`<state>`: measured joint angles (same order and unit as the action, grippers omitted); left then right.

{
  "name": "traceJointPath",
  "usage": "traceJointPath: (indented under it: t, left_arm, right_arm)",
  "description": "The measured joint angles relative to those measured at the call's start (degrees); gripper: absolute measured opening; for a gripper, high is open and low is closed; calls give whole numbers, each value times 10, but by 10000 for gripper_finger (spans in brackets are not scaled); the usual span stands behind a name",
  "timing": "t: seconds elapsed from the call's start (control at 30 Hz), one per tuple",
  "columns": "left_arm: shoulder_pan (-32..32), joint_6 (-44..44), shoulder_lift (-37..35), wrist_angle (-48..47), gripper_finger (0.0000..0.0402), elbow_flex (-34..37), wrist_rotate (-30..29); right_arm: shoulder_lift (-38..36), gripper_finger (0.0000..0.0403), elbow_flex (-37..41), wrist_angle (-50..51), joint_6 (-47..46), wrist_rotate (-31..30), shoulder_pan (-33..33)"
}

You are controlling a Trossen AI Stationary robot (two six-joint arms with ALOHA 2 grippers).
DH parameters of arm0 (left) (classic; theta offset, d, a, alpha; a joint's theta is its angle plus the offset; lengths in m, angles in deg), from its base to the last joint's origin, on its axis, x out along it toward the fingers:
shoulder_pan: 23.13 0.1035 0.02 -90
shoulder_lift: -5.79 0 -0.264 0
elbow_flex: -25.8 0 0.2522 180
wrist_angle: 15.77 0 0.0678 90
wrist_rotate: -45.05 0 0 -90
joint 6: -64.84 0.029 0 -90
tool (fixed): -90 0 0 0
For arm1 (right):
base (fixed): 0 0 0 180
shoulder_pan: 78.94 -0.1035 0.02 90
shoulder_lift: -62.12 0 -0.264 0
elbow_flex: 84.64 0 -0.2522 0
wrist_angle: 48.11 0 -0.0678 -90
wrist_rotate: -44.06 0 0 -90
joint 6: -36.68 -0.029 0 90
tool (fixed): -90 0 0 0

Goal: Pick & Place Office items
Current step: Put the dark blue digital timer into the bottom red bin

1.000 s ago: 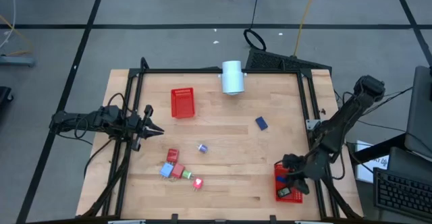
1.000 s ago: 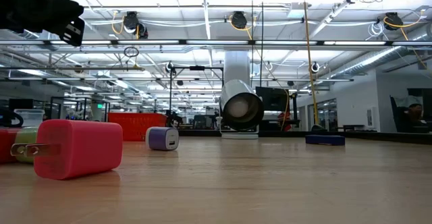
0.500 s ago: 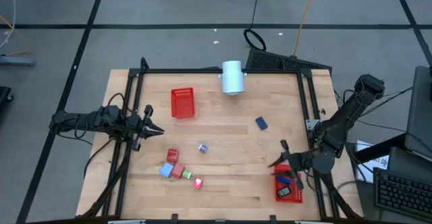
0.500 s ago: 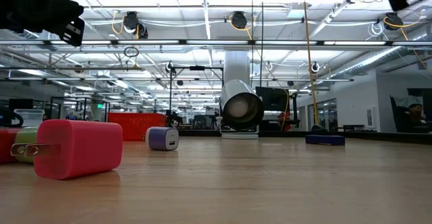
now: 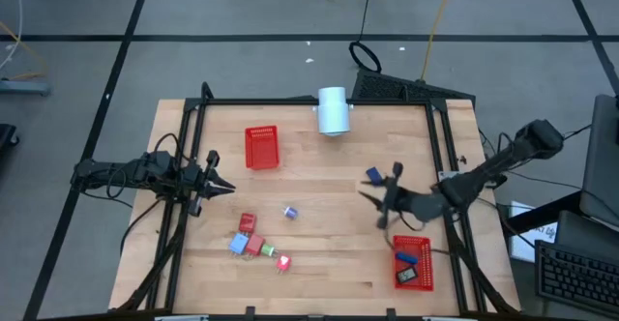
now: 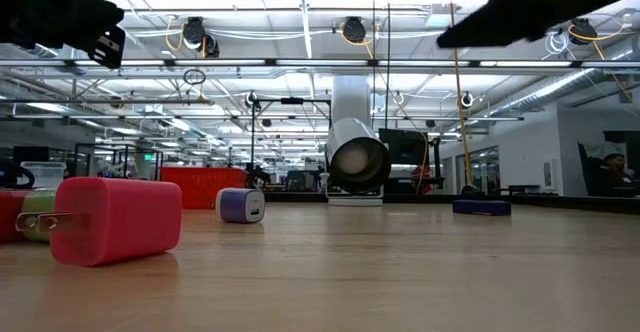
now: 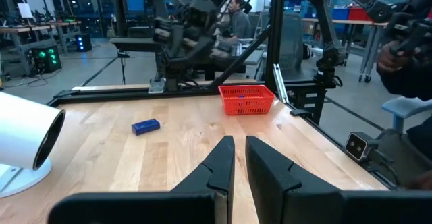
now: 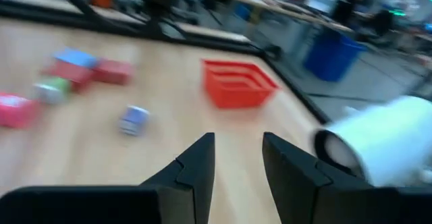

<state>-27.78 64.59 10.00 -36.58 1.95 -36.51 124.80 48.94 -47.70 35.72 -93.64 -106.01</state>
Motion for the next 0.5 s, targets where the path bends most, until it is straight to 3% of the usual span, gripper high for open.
traceJointPath:
  t: [0.3, 0.5]
  left_arm:
    - [0, 0, 0, 0, 42, 0, 0]
    - [0, 0, 0, 0, 42, 0, 0]
  right_arm:
    - [31, 114, 0, 37, -54, -3, 151]
    - [-38, 125, 0, 144, -41, -4, 196]
